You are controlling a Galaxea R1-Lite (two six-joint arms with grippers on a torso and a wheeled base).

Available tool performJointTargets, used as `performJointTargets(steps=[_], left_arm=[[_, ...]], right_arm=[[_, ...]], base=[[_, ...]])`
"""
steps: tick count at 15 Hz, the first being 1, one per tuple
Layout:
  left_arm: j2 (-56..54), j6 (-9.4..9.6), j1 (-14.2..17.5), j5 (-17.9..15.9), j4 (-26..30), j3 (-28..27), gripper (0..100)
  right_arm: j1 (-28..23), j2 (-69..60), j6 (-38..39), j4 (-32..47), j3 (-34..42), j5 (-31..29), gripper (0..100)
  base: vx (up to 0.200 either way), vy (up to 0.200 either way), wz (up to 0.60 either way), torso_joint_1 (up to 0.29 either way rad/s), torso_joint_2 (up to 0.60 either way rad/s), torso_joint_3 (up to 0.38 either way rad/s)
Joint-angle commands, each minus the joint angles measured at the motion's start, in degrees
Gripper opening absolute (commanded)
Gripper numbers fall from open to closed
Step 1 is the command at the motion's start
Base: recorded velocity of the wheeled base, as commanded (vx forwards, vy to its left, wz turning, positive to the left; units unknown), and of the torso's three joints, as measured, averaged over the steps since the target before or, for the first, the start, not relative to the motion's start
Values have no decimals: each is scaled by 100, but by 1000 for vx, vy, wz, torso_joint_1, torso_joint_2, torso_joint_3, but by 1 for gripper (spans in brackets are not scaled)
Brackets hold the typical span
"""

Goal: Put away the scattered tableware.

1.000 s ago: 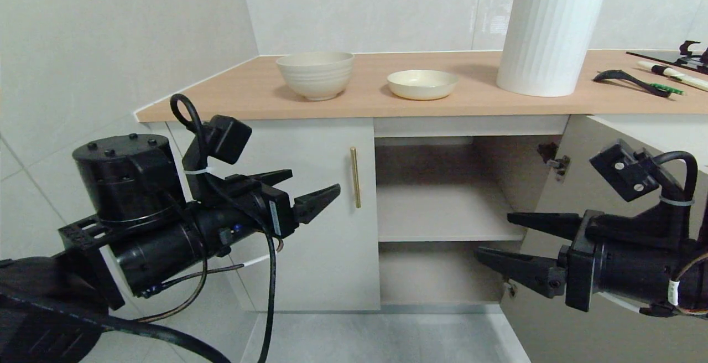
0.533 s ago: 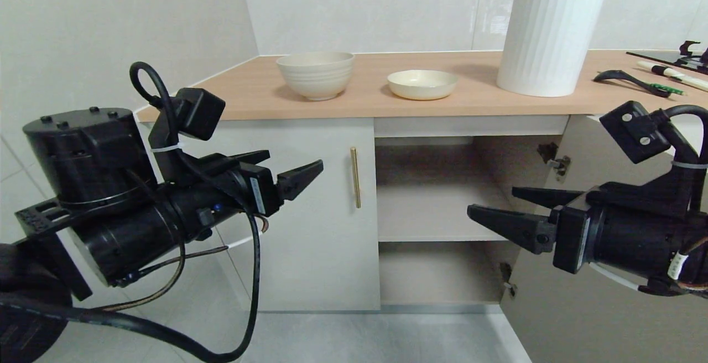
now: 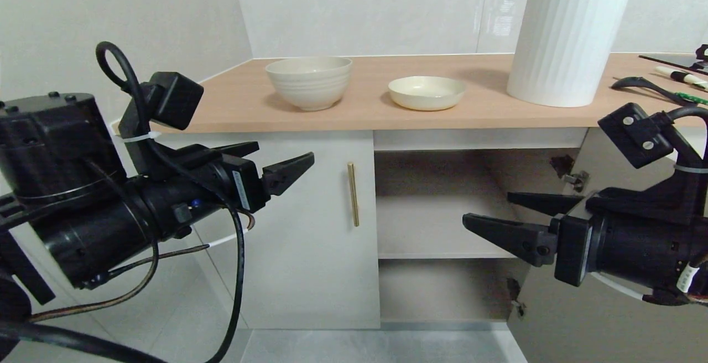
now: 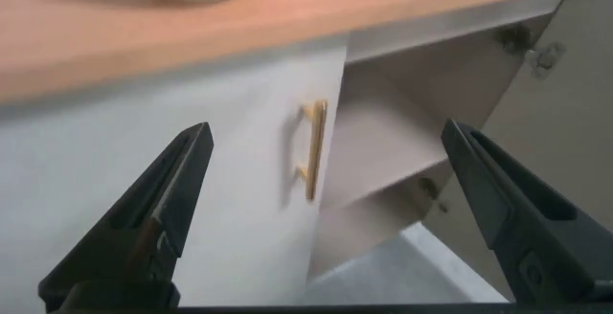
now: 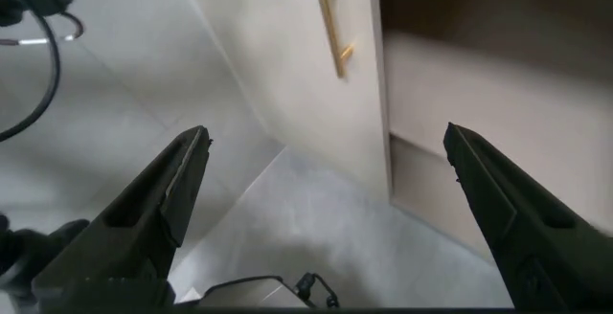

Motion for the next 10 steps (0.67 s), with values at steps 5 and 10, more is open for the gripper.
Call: performJointTargets(steps=[5, 10], left_arm=[[-301, 385, -36, -29, -11, 152, 100], [-802, 411, -370, -20, 77, 134, 100]], right_arm=[[68, -129, 17, -18, -104, 31, 100], [121, -165, 8, 35, -148, -101, 100]], base=[[80, 0, 0, 1, 1, 2], [0, 0, 0, 0, 0, 0]])
